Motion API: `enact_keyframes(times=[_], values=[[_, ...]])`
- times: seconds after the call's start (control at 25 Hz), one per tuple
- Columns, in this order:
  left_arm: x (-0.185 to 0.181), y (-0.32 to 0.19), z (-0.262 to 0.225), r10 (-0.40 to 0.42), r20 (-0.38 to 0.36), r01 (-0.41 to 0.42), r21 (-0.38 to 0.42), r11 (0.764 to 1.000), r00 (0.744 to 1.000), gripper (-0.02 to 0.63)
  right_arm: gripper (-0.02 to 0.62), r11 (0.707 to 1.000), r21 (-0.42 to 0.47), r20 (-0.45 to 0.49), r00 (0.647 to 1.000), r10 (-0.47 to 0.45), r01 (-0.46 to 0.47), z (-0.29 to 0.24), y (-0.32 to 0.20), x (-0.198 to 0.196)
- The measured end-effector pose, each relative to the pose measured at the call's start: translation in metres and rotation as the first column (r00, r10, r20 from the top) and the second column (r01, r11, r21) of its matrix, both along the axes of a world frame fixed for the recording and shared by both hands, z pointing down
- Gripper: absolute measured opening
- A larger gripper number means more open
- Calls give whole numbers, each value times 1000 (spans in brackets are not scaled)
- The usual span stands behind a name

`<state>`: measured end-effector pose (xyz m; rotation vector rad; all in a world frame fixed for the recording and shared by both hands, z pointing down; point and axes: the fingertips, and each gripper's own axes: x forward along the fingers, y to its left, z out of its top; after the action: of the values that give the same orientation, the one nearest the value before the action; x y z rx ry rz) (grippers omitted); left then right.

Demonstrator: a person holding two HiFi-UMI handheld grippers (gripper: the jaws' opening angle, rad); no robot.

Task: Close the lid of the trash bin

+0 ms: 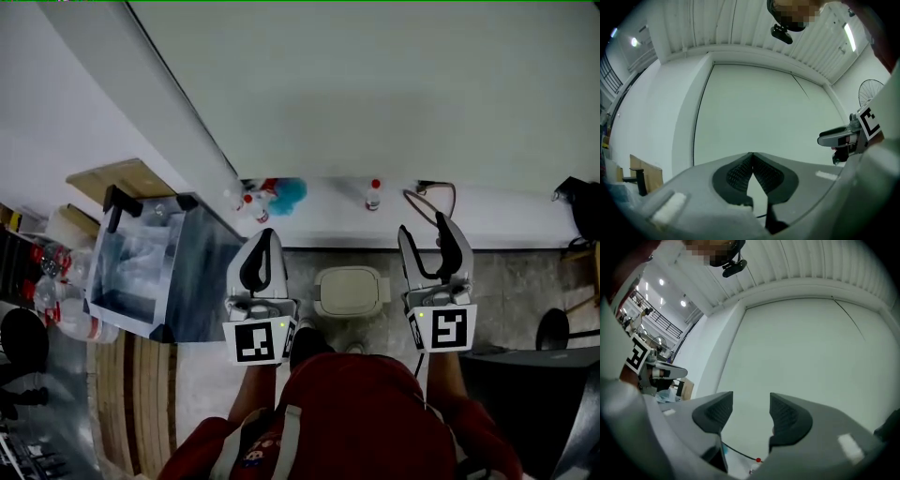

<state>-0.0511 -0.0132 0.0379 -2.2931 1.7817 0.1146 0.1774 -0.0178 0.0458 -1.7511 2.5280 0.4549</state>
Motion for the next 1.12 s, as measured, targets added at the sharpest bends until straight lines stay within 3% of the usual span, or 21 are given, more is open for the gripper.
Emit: enact_keyframes(times=[0.12, 0.4, 0.8, 1.12], values=[[2, 7, -8, 0, -1, 0, 22, 1000, 1000, 5, 224, 999, 35, -26, 999, 39, -38, -5, 3, 7], [5, 15, -5, 9, -11, -9, 10, 1000, 1000, 5, 197, 998, 14, -62, 996, 69, -68, 2, 10, 14], [8, 21, 9, 37, -10, -37, -19, 999, 999, 5, 1, 995, -8, -92, 991, 98, -99, 11, 16, 17], [5, 23, 10, 36, -7, -36, -26, 999, 999, 5, 0, 997, -11, -93, 993, 79, -80, 9, 22, 9]])
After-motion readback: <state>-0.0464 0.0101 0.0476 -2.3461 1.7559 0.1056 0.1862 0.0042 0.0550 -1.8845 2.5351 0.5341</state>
